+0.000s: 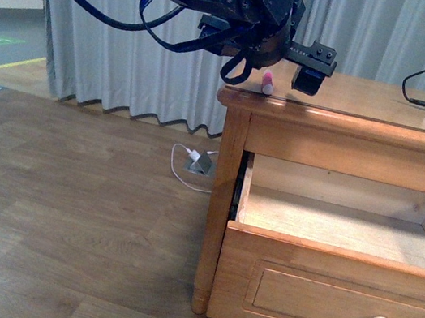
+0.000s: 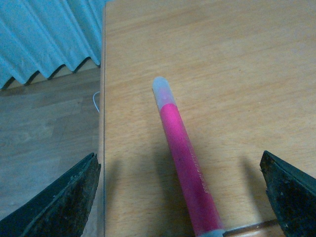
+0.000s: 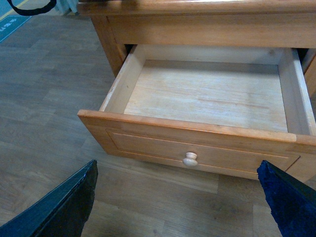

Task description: Place pink marker in drawer with both arms

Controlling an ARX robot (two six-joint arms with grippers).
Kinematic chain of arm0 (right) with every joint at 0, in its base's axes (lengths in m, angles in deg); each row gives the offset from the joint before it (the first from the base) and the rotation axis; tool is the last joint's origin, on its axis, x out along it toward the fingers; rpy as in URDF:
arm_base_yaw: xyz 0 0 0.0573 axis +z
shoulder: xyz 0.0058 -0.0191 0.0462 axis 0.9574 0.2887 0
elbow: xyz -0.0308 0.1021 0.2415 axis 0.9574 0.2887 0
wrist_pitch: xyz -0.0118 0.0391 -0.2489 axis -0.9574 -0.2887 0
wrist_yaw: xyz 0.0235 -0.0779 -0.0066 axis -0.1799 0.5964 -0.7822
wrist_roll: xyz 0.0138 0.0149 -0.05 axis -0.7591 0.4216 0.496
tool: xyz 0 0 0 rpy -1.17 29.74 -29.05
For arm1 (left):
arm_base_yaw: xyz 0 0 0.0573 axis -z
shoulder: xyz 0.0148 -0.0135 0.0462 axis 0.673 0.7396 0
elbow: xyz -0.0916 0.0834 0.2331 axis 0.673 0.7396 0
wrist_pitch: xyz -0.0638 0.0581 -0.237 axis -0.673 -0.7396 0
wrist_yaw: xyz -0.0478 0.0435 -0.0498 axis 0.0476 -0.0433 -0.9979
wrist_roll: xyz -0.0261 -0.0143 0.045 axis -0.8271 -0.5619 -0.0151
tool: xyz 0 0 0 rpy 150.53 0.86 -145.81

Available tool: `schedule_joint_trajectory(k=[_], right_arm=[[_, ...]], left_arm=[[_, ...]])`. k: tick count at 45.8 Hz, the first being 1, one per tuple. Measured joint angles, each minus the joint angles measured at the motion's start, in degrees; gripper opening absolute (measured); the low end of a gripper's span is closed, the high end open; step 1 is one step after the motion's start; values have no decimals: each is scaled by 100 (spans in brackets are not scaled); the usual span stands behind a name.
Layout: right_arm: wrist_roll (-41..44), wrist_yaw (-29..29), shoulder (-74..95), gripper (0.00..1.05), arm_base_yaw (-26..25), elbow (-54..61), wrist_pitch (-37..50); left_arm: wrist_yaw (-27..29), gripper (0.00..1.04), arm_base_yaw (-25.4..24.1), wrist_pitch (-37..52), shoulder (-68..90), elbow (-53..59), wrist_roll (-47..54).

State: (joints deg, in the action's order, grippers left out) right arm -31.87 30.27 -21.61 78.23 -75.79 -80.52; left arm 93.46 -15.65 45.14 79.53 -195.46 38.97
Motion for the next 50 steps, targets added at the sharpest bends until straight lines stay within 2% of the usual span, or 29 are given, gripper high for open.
schedule_joint_trajectory(k=[10, 17, 20, 28, 32, 39, 46, 50], right_arm=[[0, 0, 0, 96, 0, 0, 0], [0, 0, 0, 96, 0, 0, 0], [0, 0, 0, 96, 0, 0, 0], [0, 0, 0, 96, 0, 0, 0], [0, 0, 0, 96, 0, 0, 0], [0, 0, 0, 96, 0, 0, 0], [0, 0, 0, 96, 0, 0, 0], [0, 0, 0, 96, 0, 0, 0]], left_arm=[[-48, 99, 0, -979, 944, -1587, -144], [-83, 98, 0, -1414, 1244, -2232, -140], [-87, 89, 0, -1447, 1244, -2243, -120], [-109, 52, -2, -1526, 1263, -2271, -96], [-111, 39, -2, -1644, 1344, -2441, -90], [-118, 15, -4, -1373, 1209, -2081, -68], [-319, 15, -39, -595, 684, -1005, 85], [-909, 15, -96, 387, -22, 345, 382]])
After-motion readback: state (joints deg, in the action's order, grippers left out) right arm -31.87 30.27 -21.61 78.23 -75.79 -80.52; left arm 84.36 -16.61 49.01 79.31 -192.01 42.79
